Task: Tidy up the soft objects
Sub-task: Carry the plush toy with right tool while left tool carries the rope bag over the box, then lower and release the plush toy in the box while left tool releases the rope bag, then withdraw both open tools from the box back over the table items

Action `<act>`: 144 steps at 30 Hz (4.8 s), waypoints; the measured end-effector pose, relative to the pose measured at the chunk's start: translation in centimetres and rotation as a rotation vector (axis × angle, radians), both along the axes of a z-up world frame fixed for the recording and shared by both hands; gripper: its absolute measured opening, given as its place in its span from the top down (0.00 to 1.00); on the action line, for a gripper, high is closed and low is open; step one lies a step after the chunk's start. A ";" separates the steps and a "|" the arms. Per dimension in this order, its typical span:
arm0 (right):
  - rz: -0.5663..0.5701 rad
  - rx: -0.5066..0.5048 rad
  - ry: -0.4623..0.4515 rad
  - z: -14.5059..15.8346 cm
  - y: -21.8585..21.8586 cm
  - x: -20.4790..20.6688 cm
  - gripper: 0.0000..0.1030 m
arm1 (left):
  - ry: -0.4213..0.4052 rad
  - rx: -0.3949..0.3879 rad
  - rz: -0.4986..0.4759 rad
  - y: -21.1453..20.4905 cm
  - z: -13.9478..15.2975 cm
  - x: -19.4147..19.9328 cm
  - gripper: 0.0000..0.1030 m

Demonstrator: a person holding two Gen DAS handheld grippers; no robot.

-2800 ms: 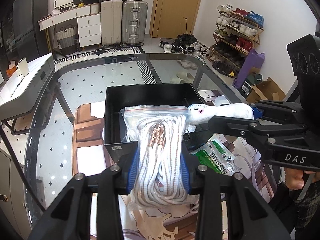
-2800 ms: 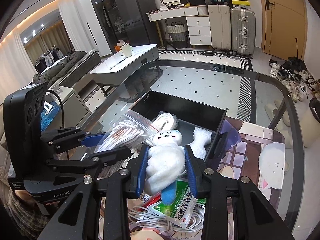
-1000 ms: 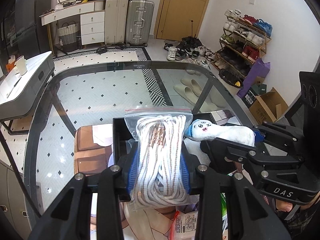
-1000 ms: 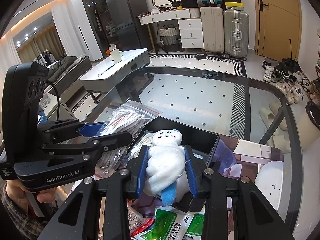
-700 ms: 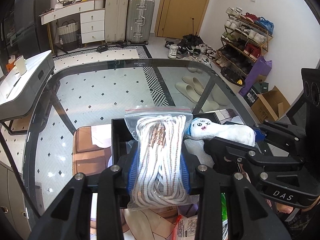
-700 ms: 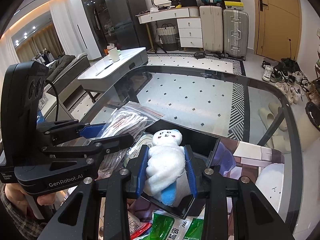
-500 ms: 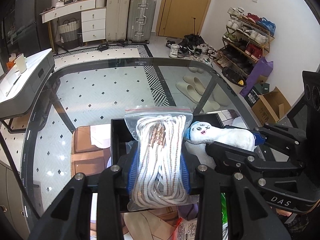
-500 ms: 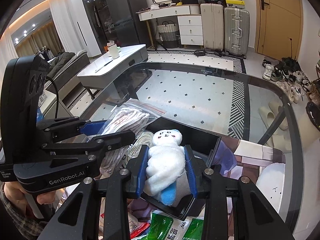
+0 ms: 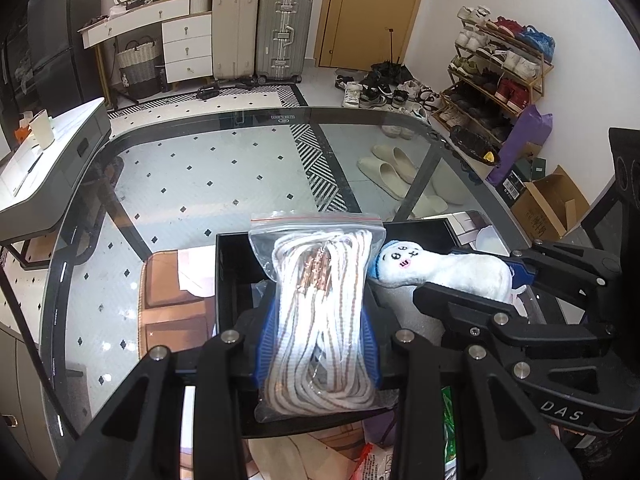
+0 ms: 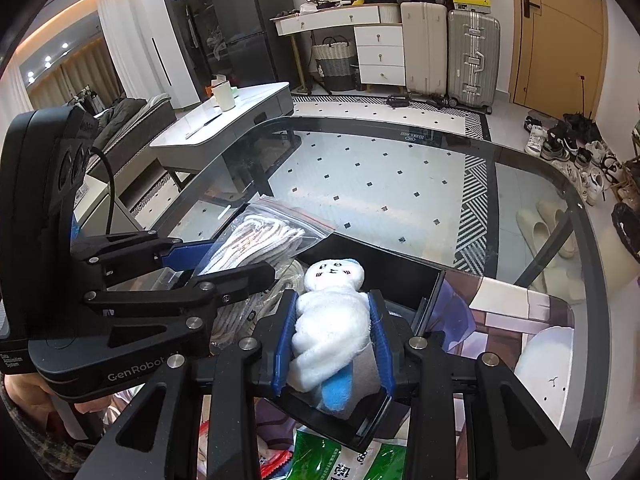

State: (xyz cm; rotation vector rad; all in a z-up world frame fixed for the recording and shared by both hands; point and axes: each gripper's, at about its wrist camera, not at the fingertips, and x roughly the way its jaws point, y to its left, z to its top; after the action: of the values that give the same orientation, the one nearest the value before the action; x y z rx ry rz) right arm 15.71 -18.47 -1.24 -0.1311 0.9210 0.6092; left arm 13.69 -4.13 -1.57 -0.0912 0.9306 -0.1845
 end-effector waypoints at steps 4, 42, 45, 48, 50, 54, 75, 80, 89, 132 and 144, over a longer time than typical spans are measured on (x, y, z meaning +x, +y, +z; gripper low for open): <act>0.002 -0.010 0.017 -0.7 0.0 0.3 0.66 | 0.010 0.000 0.000 0.0 -0.4 0.1 0.66; -0.002 0.002 0.034 -0.6 -1.3 0.6 0.43 | 0.003 0.033 0.007 0.8 -0.1 -0.5 0.32; -0.001 0.004 0.018 0.0 -1.5 -0.1 0.28 | -0.004 0.041 0.001 0.7 0.1 -0.7 0.30; 0.000 0.009 0.004 0.4 -1.7 -0.5 0.22 | -0.021 0.048 0.008 0.8 0.6 -1.1 0.23; -0.001 0.016 0.003 0.5 -1.9 -0.7 0.19 | -0.033 0.046 0.008 0.9 0.9 -1.5 0.20; 0.002 0.020 -0.002 0.8 -2.2 -1.3 0.13 | -0.043 0.041 0.016 1.6 1.1 -1.8 0.12; -0.002 0.011 -0.002 1.1 -2.9 -3.0 0.05 | -0.058 0.036 0.005 2.1 1.7 -3.8 0.00; 0.000 0.016 0.001 1.2 -2.9 -3.1 0.05 | -0.057 0.031 0.004 1.9 1.8 -4.2 0.00; -0.003 0.027 0.019 0.9 -3.1 -3.5 0.05 | -0.044 0.012 -0.006 1.8 1.4 -5.0 0.00; 0.022 -0.022 0.100 -2.2 -5.1 -7.9 0.05 | 0.068 0.044 -0.124 -1.5 -1.6 -7.7 0.00; 0.029 -0.077 0.113 -3.2 -4.9 -8.3 0.05 | 0.120 0.049 -0.128 -1.8 -3.0 -8.6 0.00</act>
State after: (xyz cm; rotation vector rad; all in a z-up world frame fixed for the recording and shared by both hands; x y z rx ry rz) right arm 7.44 -23.41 -4.44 -0.1812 1.0538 0.6126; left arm 5.05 -5.97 -4.53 0.0032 1.0604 -0.2771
